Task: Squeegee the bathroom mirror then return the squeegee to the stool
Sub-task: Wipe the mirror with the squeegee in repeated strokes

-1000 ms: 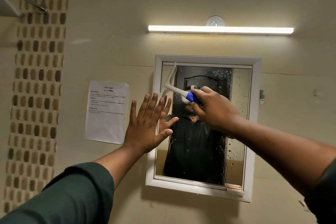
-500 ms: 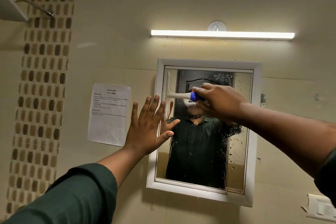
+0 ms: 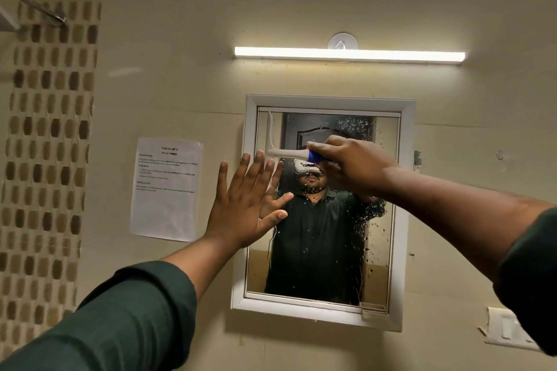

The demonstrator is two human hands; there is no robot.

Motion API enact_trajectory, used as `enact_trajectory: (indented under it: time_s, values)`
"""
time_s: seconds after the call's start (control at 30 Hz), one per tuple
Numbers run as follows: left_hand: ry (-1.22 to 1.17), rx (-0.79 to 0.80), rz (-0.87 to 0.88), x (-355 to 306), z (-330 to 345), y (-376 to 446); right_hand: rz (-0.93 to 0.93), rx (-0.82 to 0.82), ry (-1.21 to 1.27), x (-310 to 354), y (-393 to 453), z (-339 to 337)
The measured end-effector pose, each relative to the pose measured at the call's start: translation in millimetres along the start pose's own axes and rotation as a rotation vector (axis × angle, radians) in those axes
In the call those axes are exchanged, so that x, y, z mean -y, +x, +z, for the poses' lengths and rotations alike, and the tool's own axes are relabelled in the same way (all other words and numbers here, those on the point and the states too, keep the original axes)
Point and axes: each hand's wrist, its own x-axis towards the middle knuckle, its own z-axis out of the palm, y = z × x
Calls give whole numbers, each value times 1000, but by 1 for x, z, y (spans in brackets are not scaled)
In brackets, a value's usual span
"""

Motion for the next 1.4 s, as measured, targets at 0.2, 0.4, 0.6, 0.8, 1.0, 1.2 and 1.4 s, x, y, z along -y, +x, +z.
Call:
enact_trajectory:
  time_s: [0.2, 0.4, 0.6, 0.8, 1.0, 1.2, 1.4]
  values:
    - [-1, 20, 28, -13, 2, 3, 7, -24, -10, -10, -18, -4]
    - [-17, -6, 51, -17, 4, 2, 75, -8, 12, -31, -53, -8]
    - [-11, -22, 67, -17, 10, 6, 165, -32, 12, -44, -88, -19]
    - [-17, -44, 79, -26, 11, 14, 243, -44, -20, -69, -125, -24]
    - [8, -68, 109, -40, 11, 18, 313, -60, -41, -90, -154, -32]
    - [17, -61, 124, -51, 10, 20, 383, -89, -35, -103, -184, -37]
    - [16, -65, 120, -56, 7, 21, 416, -85, -42, -106, -197, -36]
